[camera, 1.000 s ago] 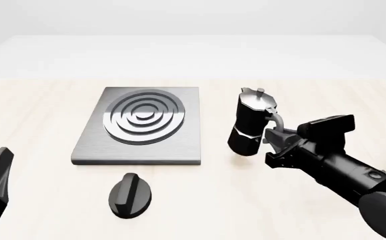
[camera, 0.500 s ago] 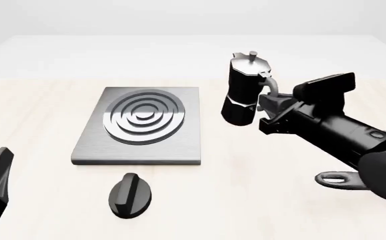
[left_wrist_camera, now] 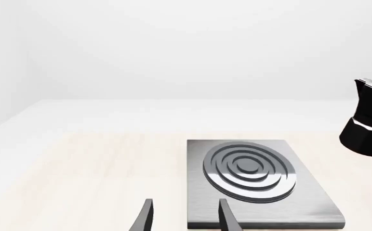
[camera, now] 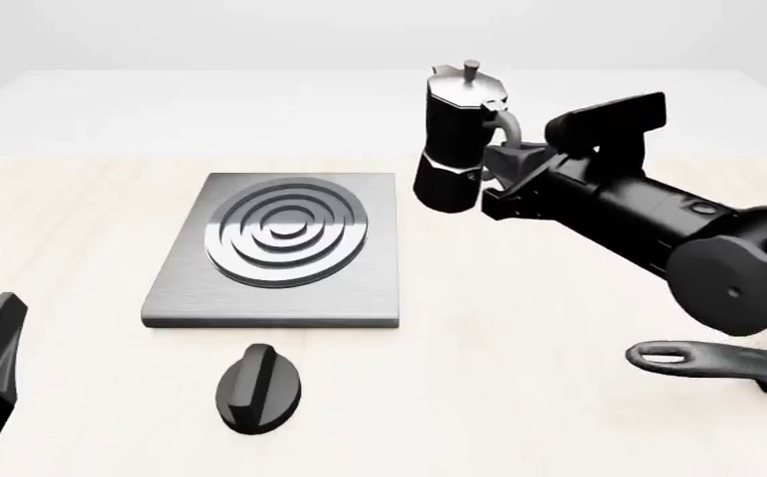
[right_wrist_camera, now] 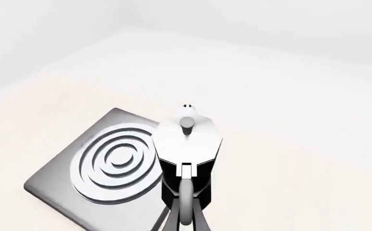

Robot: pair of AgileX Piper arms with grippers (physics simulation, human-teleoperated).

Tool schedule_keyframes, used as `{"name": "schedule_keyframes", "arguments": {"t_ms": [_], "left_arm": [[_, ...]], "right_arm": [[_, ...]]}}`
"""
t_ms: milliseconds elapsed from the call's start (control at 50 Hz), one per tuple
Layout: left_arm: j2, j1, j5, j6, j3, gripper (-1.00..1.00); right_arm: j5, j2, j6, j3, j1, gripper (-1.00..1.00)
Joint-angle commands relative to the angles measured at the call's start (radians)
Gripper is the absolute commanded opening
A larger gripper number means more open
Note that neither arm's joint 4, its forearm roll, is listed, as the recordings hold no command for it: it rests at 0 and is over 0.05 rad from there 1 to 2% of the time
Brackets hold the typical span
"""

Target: Put the moka pot on the stove.

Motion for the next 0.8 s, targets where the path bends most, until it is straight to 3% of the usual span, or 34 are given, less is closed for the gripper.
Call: {"name": "schedule_keyframes", "arguments": {"t_ms": [20,800], "left_arm": [[0.000,0.000,0.000,0.000,0.000,1.00],[0.000,0.000,0.000,0.000,0.000,1.00]], "right_arm": [[0.011,0.066,-0.001,-0.115,0.024,-1.00],[0.057,0.425,0.023,-0.516,0.166,-1.00]]}}
